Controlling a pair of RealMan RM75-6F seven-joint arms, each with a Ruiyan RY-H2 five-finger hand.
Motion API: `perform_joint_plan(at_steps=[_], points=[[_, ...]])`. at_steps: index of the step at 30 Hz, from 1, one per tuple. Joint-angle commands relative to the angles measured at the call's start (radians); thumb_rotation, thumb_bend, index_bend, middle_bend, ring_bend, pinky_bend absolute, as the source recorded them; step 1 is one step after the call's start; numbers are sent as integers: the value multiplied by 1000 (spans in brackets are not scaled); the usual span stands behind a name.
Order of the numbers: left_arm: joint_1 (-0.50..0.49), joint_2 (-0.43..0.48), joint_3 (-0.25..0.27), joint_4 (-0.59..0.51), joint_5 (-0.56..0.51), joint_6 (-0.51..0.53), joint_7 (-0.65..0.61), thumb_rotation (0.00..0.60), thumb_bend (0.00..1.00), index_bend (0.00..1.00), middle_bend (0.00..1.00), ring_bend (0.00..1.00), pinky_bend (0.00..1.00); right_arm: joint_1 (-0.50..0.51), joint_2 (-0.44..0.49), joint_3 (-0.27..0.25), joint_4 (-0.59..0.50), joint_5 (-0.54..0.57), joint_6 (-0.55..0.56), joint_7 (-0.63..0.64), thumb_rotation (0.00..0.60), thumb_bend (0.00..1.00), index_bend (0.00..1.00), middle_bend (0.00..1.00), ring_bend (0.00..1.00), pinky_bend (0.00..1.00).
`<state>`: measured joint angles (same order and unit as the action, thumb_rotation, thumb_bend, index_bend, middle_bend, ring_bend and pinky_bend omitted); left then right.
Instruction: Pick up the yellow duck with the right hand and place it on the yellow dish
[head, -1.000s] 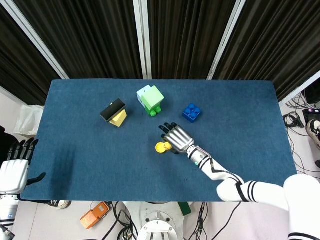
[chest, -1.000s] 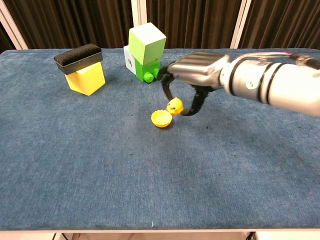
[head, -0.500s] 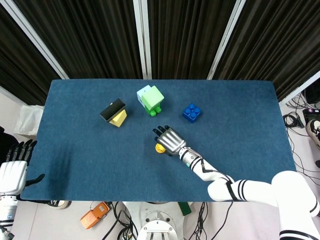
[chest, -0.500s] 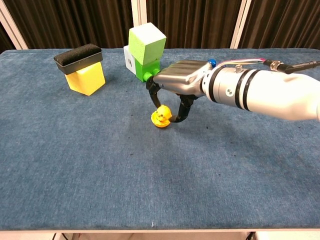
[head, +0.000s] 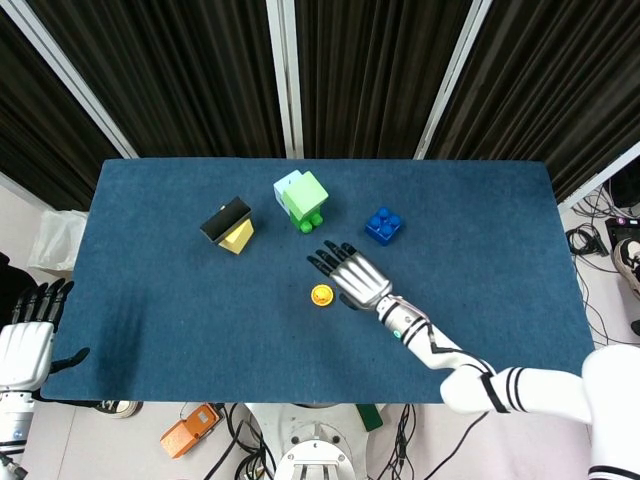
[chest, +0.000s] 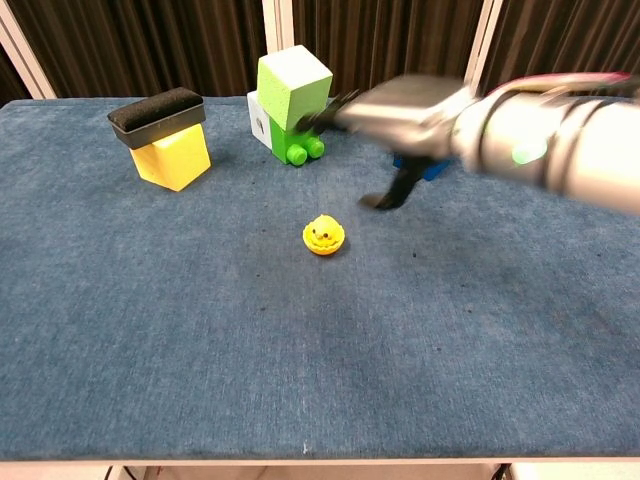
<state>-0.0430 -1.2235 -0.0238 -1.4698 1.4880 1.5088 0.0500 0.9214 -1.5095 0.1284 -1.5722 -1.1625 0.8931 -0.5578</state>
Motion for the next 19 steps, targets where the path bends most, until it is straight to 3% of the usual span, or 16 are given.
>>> perform_joint_plan(at_steps=[1, 6, 10, 15, 19], points=[[-2, 1, -1, 1, 6, 4, -3, 600, 0, 24, 52, 30, 0, -135, 173, -49, -135, -60, 181, -7, 600, 474, 83, 155, 85, 221], [-5, 1, -4, 2, 16, 11, -8, 600, 0, 24, 52, 30, 0, -301, 332, -118, -206, -121, 364, 67, 600, 474, 72, 140, 77, 220], [-13, -2, -10, -3, 21, 10, -3, 600, 0, 24, 52, 30, 0, -451, 412, -170, -194, -182, 517, 212, 600, 474, 25, 106, 41, 193], [-22, -4, -17, -16, 22, 6, 11, 600, 0, 24, 52, 30, 0, -599, 437, -210, -138, -240, 652, 397, 600, 474, 6, 97, 23, 147], [-30, -4, -21, -26, 21, 0, 25, 600, 0, 24, 52, 30, 0, -659, 429, -217, -100, -269, 696, 448, 600, 474, 5, 91, 18, 133]])
